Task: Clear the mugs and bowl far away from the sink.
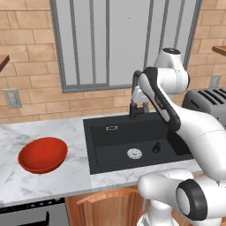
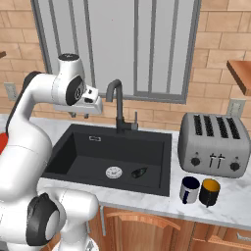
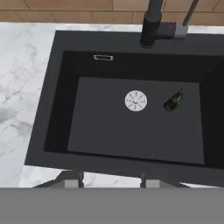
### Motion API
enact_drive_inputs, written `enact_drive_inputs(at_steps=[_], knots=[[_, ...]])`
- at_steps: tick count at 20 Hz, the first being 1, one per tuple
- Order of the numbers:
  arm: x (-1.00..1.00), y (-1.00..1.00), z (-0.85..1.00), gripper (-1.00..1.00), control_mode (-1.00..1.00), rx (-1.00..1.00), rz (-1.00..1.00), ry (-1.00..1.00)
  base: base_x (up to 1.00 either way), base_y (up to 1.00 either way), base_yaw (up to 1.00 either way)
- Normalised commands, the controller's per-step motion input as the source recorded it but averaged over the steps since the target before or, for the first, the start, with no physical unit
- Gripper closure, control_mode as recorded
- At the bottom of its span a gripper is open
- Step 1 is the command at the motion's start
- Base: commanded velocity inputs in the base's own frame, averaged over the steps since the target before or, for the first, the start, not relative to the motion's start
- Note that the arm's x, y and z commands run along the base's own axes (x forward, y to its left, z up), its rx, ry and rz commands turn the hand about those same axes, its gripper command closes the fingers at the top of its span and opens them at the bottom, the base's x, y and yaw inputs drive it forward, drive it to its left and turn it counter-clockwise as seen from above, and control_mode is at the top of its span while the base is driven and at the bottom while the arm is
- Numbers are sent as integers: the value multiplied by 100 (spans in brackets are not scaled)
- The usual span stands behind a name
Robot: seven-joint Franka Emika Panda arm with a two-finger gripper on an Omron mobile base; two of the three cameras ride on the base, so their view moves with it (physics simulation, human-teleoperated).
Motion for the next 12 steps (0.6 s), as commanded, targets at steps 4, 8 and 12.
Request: enact_drive_inputs(at_steps=[4,8,12], knots=[[1,0,0,-100,-100,-1,-2,3,0,0,0],[-2,-32,-5,-100,-100,-1,-18,0,0,0,0],[-3,-40,-2,-100,-100,0,-14,0,0,0,0]])
